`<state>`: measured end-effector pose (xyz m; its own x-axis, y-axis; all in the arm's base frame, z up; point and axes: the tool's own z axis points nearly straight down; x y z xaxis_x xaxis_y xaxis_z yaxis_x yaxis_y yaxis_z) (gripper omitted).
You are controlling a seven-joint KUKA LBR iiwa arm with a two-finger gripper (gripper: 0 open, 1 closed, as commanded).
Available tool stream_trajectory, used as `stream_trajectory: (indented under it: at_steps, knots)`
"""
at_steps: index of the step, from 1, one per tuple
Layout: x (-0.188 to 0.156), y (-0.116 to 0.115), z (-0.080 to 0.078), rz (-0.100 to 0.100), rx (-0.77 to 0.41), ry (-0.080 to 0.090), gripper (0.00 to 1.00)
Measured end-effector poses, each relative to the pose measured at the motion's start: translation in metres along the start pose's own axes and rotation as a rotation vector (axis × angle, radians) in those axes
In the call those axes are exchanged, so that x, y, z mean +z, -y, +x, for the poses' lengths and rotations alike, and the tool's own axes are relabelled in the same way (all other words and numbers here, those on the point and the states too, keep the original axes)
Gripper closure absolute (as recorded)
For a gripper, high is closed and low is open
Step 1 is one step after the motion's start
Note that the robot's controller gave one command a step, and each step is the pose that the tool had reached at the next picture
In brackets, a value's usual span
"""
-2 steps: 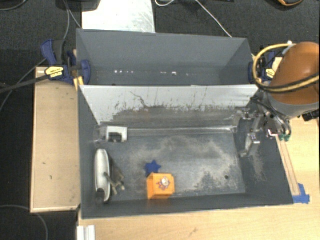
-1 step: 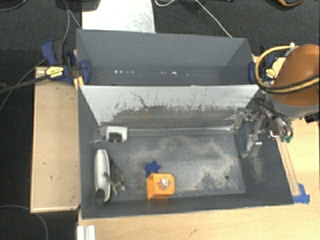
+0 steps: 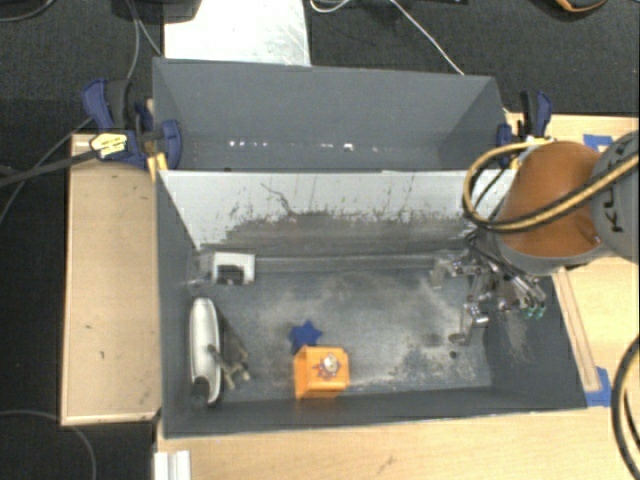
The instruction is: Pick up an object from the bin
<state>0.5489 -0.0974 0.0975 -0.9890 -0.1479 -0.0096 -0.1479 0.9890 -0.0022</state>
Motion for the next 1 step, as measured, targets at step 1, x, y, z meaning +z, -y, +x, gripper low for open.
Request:
stream_trajectory:
  at_steps: [1]
  knots:
    - [0.0270,-0.0151,-0.0009,-0.002,0.114,-0.007,0.00]
